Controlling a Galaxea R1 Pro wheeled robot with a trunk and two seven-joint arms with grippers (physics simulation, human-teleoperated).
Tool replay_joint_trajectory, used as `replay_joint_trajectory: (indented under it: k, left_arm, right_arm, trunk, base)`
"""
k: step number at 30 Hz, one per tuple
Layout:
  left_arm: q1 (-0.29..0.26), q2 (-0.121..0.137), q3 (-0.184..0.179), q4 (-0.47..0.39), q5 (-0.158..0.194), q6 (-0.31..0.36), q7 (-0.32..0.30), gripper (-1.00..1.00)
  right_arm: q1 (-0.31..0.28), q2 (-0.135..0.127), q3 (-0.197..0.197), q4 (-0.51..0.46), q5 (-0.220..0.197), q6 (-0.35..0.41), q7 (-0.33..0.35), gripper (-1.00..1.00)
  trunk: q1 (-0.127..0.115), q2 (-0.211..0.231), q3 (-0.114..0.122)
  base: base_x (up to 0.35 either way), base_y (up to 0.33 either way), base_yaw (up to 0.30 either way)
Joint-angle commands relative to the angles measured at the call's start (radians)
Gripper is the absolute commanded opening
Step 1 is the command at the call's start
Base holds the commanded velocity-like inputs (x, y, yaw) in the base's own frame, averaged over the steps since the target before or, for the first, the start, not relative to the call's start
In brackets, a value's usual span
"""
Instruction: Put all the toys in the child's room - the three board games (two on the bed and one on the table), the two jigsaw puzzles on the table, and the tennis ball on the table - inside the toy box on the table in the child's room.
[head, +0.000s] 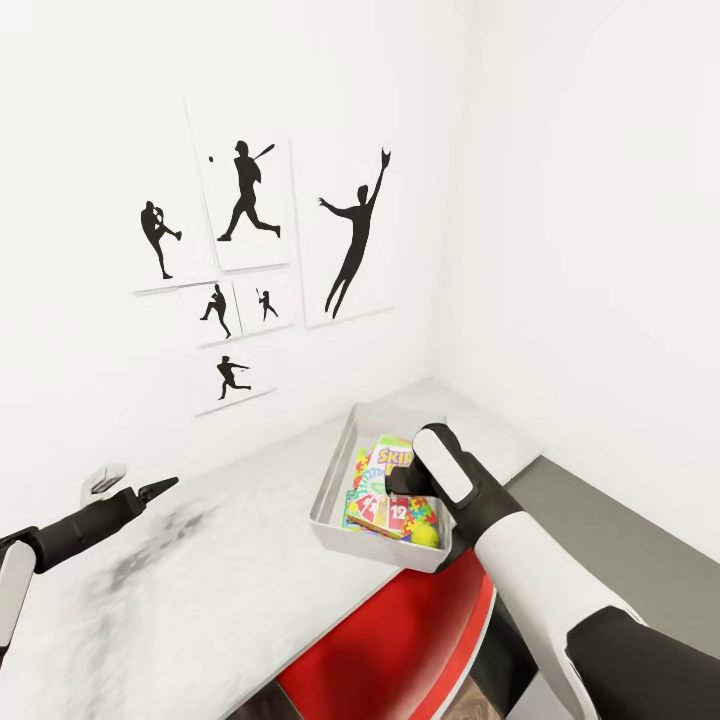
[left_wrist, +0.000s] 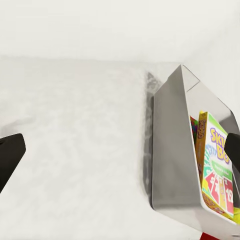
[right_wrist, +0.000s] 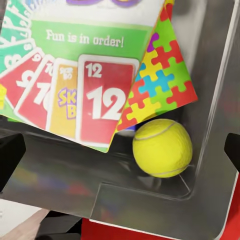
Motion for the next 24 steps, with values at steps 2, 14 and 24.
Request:
replay_joint_trajectory:
  k: [2,14,24]
  left_arm:
    - [-0.002,0.000,0.001,0.000,0.000,0.006,-0.003,1.00]
    - [-0.001,0.000,0.001,0.000,-0.001,0.007,-0.003,1.00]
    - [-0.001,0.002,0.003,0.000,0.001,0.007,-0.003,1.00]
  right_arm:
    - [-0.001,-0.002,0.002,-0.038,-0.010,0.002,-0.011,1.00]
    - [0.000,-0.010,0.004,-0.418,-0.010,0.002,-0.013,1.00]
    - [0.001,-0.010,-0.005,-0.531,-0.007,-0.006,-0.021,1.00]
  trunk:
    - [0.001,-0.002,-0.002]
    - [0.001,-0.002,-0.002]
    - [0.001,-0.002,-0.002]
  base:
    - [0.000,0.000,0.000]
    - [0.000,0.000,0.000]
    - [0.000,0.000,0.000]
